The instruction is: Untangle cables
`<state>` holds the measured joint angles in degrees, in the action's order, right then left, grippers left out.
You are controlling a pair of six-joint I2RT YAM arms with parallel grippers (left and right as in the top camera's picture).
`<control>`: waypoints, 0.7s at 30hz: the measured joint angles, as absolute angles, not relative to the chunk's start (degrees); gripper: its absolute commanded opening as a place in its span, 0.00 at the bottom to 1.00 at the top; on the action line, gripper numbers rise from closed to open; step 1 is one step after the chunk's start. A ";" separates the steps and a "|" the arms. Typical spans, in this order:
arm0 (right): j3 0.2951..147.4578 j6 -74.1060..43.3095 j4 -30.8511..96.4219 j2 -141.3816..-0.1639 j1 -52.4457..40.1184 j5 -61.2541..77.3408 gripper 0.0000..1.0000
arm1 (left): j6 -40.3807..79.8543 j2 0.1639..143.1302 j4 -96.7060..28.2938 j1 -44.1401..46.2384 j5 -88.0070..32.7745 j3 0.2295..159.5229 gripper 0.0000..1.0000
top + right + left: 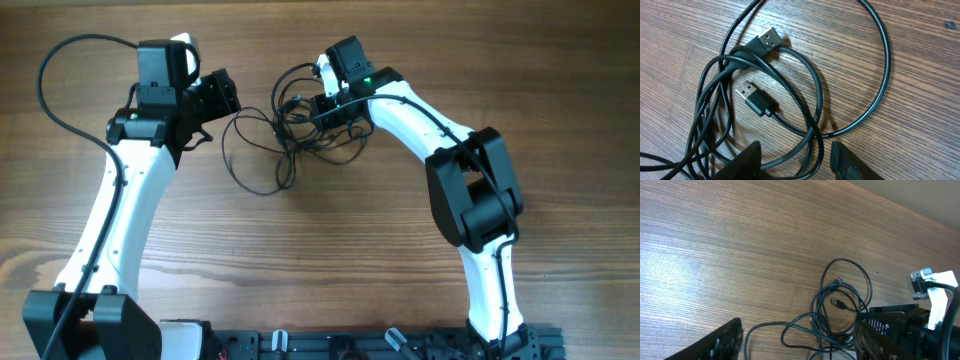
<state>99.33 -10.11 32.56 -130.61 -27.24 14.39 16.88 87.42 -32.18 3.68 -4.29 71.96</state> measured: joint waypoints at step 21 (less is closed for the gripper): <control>98.56 -16.75 30.68 -130.61 -27.24 8.49 0.46 | 16.88 87.42 -32.21 3.68 -4.29 71.96 0.71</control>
